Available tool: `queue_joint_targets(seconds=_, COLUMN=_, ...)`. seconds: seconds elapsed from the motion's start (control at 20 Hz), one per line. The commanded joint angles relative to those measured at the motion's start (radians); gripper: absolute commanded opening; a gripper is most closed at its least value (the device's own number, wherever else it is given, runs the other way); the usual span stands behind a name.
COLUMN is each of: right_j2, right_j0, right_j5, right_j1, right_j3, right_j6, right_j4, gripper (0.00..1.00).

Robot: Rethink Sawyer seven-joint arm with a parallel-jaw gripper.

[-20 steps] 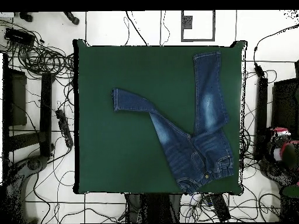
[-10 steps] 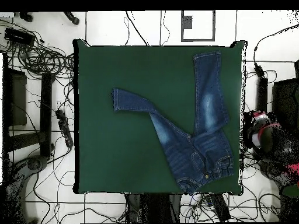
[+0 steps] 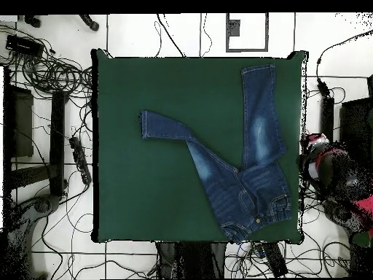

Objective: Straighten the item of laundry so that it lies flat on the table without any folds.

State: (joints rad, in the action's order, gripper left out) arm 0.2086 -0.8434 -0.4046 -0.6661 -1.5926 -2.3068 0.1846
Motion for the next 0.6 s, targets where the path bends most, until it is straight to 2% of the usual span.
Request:
queue_joint_targets(seconds=0.05, right_j2=0.07, right_j0=0.086, right_j5=-0.01, right_j1=0.052, right_j3=-0.09, right_j6=-0.037, right_j4=-0.007, gripper=1.0)
queue_joint_targets(seconds=0.3, right_j2=0.087, right_j0=0.064, right_j5=0.022, right_j1=0.06, right_j3=-0.113, right_j6=-0.045, right_j4=-0.018, gripper=1.0)
queue_joint_targets(seconds=0.6, right_j2=0.077, right_j0=0.093, right_j5=-0.006, right_j1=0.057, right_j3=-0.102, right_j6=-0.04, right_j4=-0.013, gripper=1.0)
